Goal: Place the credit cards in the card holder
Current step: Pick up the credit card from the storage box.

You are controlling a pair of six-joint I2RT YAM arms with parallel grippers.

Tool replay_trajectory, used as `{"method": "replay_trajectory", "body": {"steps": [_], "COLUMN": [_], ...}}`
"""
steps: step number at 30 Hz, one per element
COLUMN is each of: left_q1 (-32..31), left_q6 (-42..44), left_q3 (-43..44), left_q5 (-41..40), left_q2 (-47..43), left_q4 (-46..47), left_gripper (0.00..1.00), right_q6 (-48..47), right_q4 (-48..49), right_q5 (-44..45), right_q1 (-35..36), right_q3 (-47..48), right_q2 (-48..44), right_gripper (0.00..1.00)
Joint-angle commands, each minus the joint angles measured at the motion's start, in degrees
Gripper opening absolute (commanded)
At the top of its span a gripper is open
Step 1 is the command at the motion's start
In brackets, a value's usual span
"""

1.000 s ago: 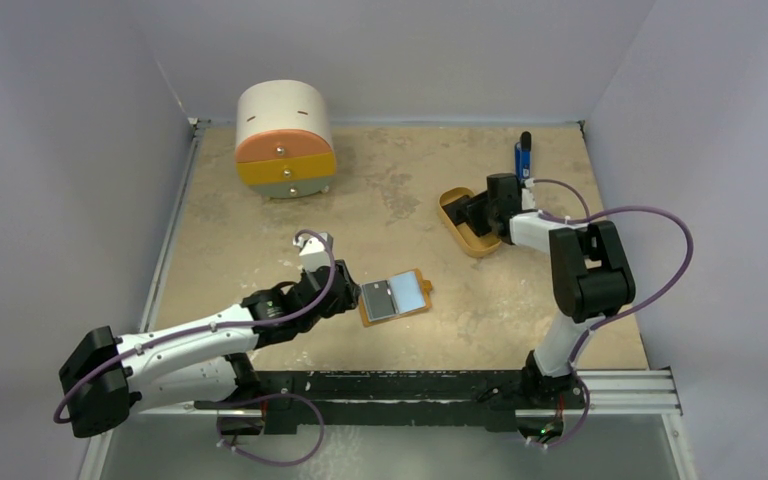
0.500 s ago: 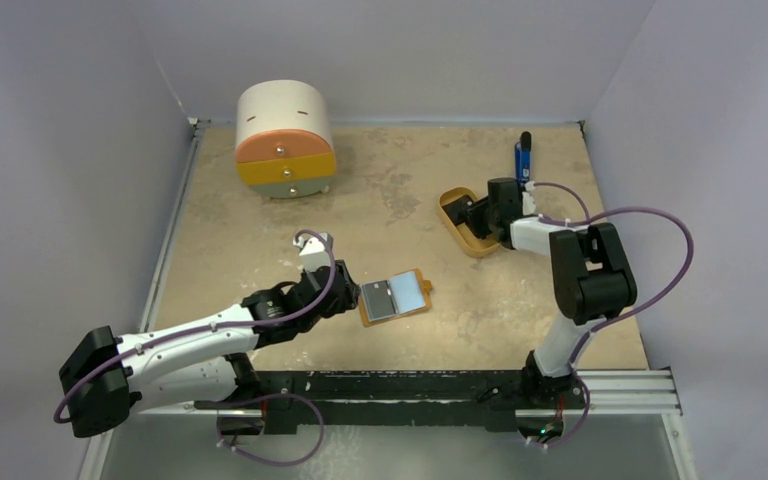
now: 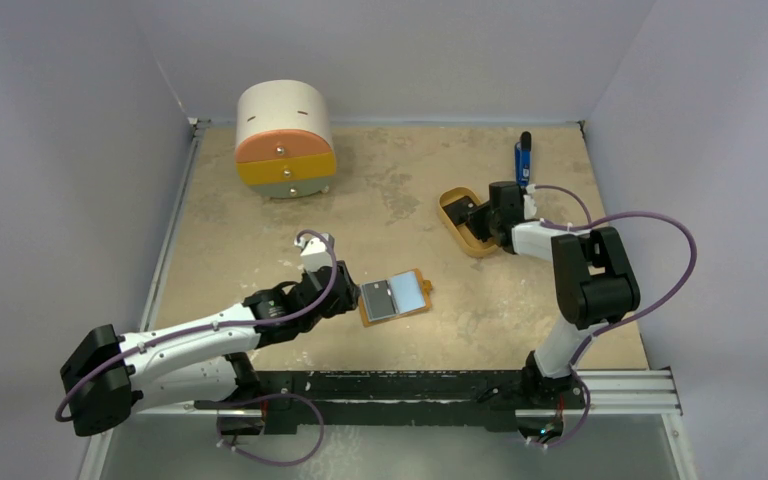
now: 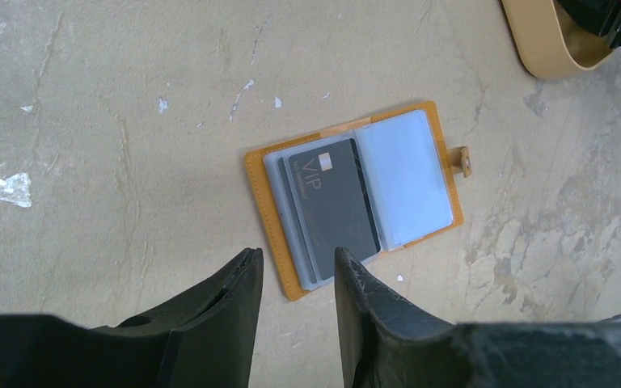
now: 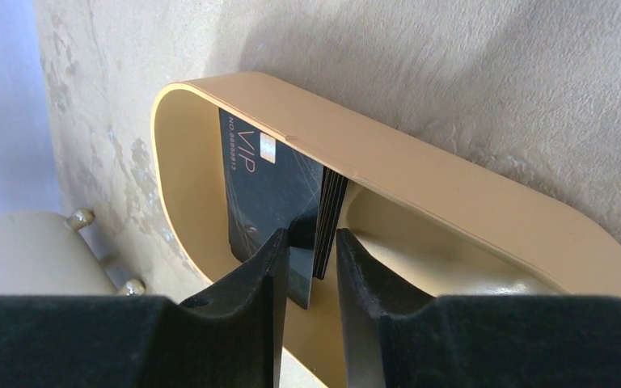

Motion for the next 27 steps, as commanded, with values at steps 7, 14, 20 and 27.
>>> {"method": "replay_trajectory", "body": {"steps": [7,14,20,27], "left_q1": [0.04,0.03,0.03,0.03], "left_q6": [-0.73,-0.54,-0.53,-0.66], "left_q3": [-0.25,-0.12,-0.30,-0.46], "left_q5": [0.24,0.42,0.55,0.50], "left_q2": [0.63,1.25,1.18,0.74], "left_q4": [2.41,2.74,2.79,2.65], "left_gripper": [0.37,0.36,0.36,0.35], "right_q6": [-1.55,-2.57,-2.76,-3.92], "right_q4": [-3.84,-3.90,-3.21,-3.88], "right_q5": [0.50,0.97,0.41,0.31], "right_q1": [-0.17,-0.17,-0.17,-0.15], "right_q3": [-2.19,-2.77,-2.95,-1.30], "right_q2": [-3.34,-4.98,-5.04,-6.22], "right_gripper": [0.28,0.20,0.13,0.05]}}
